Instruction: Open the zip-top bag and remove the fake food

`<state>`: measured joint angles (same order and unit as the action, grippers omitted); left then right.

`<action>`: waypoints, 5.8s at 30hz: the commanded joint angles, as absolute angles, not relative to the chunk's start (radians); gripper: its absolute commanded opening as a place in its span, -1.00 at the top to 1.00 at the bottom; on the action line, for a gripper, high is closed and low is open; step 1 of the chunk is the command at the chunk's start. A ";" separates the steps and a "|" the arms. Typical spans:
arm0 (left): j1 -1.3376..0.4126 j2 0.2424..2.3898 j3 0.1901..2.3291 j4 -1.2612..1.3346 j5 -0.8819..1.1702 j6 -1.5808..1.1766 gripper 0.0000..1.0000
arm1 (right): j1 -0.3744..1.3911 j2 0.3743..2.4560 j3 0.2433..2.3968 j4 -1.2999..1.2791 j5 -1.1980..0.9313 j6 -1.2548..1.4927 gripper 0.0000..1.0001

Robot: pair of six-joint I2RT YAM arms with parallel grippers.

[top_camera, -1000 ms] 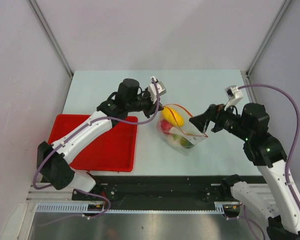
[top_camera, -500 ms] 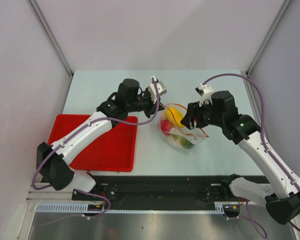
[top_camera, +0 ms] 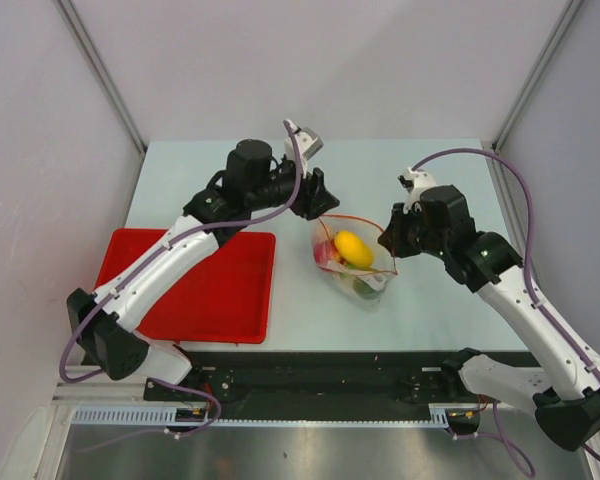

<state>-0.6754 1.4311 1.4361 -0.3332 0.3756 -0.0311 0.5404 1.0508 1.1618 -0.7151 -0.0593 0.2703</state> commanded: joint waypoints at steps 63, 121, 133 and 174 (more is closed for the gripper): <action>-0.907 1.663 1.345 -0.281 0.023 -0.640 -0.48 | 0.759 0.948 1.149 -0.762 0.215 0.580 1.00; -0.928 1.864 1.457 -0.229 -0.029 -0.778 -0.54 | 0.773 0.943 1.097 -0.739 0.239 0.742 1.00; -0.903 1.801 1.399 -0.176 -0.009 -0.688 0.65 | 0.739 0.891 1.091 -0.834 0.290 0.696 1.00; -0.502 0.948 0.858 -0.811 -0.074 -0.502 1.00 | 0.638 0.851 0.980 -0.719 0.327 0.492 1.00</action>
